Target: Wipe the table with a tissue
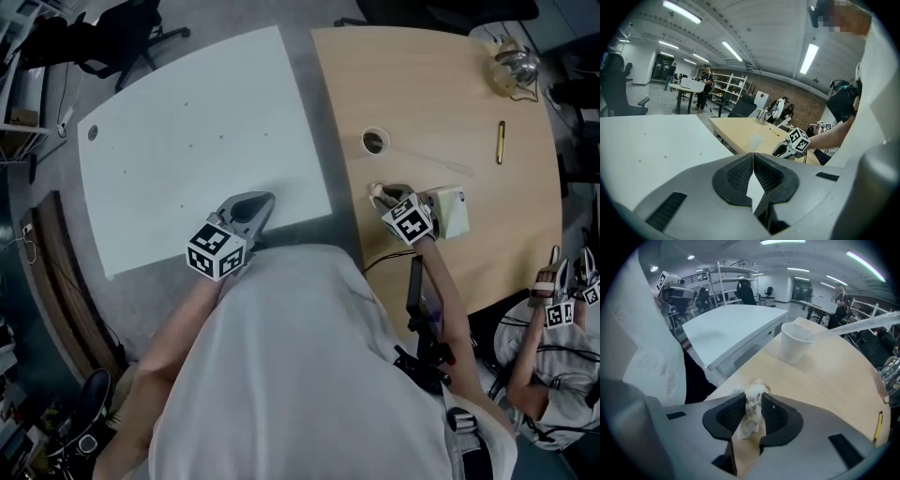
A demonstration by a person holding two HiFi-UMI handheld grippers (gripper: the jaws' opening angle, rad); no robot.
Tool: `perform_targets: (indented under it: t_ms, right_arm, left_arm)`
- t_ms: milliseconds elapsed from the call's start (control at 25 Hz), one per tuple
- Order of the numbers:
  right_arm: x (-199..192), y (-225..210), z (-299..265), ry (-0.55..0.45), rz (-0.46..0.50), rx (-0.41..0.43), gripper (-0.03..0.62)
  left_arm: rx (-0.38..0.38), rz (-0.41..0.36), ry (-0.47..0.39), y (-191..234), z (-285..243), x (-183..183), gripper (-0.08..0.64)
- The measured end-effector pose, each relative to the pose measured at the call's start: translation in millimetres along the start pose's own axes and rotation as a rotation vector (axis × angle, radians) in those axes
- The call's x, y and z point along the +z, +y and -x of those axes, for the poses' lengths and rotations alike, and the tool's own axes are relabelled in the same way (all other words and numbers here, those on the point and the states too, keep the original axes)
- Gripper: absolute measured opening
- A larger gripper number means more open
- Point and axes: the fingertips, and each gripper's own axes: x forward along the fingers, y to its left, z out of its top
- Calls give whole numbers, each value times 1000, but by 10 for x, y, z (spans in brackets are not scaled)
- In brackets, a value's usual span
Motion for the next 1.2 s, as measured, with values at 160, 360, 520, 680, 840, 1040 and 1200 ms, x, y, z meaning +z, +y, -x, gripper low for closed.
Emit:
perform_targets:
  t_ms: [160, 360, 520, 680, 840, 1040, 1200]
  right_arm:
    - [232, 133, 88, -62, -44, -33, 110]
    - [862, 363, 104, -168, -55, -32, 110]
    - [1420, 669, -1, -243, -69, 5, 112]
    - [1773, 906, -110, -285, -104, 22, 112]
    - [2042, 1121, -212, -287, -121, 5, 112]
    - [2411, 1291, -285, -315, -103, -77, 112]
    - [2560, 1300, -230, -389, -148, -151, 112]
  left_arm:
    - [16, 22, -27, 165, 238, -88, 8]
    - [37, 48, -55, 399, 574, -155, 8]
    - [63, 70, -89, 640, 893, -171, 8]
    - [84, 85, -115, 839, 1162, -222, 8]
    - [94, 104, -141, 1060, 1452, -301, 8]
    - [78, 109, -152, 1295, 1770, -392, 8]
    - [36, 101, -138, 1313, 1845, -421, 8]
